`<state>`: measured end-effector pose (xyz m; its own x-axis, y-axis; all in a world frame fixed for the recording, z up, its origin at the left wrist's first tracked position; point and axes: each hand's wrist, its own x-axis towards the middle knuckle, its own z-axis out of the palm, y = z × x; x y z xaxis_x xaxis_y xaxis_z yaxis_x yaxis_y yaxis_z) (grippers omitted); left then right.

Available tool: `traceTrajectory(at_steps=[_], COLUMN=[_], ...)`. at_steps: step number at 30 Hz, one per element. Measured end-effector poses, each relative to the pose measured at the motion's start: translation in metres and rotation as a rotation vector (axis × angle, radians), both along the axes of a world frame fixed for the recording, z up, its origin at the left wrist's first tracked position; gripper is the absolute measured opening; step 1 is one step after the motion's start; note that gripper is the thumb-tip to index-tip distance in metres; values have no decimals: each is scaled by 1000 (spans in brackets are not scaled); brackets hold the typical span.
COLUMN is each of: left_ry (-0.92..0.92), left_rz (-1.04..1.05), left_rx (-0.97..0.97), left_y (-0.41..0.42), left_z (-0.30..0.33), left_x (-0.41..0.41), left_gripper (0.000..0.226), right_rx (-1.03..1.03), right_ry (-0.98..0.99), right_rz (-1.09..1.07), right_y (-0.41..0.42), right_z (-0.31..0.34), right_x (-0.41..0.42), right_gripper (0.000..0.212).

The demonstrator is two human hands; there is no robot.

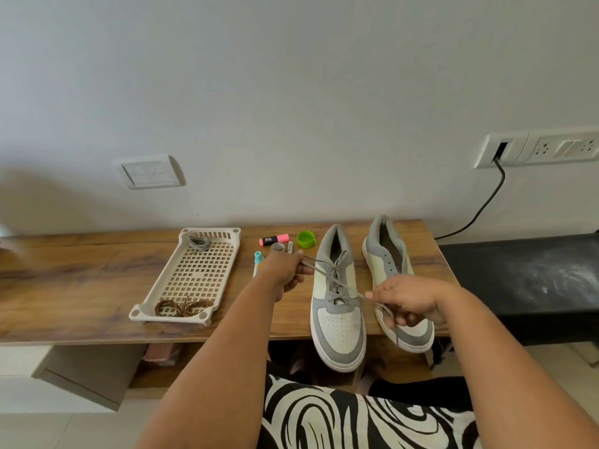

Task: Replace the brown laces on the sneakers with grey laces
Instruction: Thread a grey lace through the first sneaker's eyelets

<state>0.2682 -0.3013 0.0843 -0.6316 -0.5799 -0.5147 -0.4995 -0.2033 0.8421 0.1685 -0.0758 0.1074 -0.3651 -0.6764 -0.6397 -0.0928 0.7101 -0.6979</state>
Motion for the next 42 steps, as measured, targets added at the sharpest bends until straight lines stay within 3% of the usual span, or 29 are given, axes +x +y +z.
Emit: traceTrajectory(at_steps=[2, 5, 6, 8, 11, 15, 20, 24, 29, 32, 34, 36, 38, 40, 42], left_ry=[-29, -189, -187, -30, 168, 136, 216, 225, 184, 147, 233, 309, 256, 159, 78], left_rz=[30, -61, -88, -174, -474, -716, -595, -447, -372, -306, -245, -280, -377, -479, -553], left_rx=[-16, -476, -634, -763, -574, -442, -366, -413, -540, -710, -709, -645, -640, -756, -927], left_y=[1, -3, -4, -2, 16, 30, 16, -1, -8, -11, -9, -6, -4, -2, 1], left_z=[2, 6, 8, 13, 21, 25, 24, 17, 14, 10, 9, 11, 10, 6, 1], left_x=[-1, 1, 1, 1, 2, 3, 5, 6, 2, -5, -10, -13, -15, -15, -16], left_gripper=[35, 54, 57, 51, 30, 25, 25, 26, 32, 35, 21, 51, 72, 53, 27], right_rx=[-130, -314, -345, -372, -408, -487, -419, -325, -300, -370, -443, -585, -731, -818, -804], right_ry=[-49, -25, 7, 64, 132, 164, 277, 218, 75, -42, -131, -267, -417, -503, -398], right_rz=[-102, -309, -352, -385, -374, -397, -328, -179, -124, -190, -265, -441, -711, -903, -924], right_y=[2, -4, -8, -16, -28, -34, -24, -12, -8, -13, -20, -32, -45, -55, -64], right_z=[1, -4, -6, -10, -13, -12, -6, -1, 1, 0, 0, -4, -6, -13, -23], right_x=[-4, -4, -3, 1, 8, 14, 7, -1, -3, -4, -3, -4, -8, -12, -12], right_gripper=[29, 22, 22, 23, 30, 29, 25, 19, 28, 22, 16, 13, 5, 5, 6])
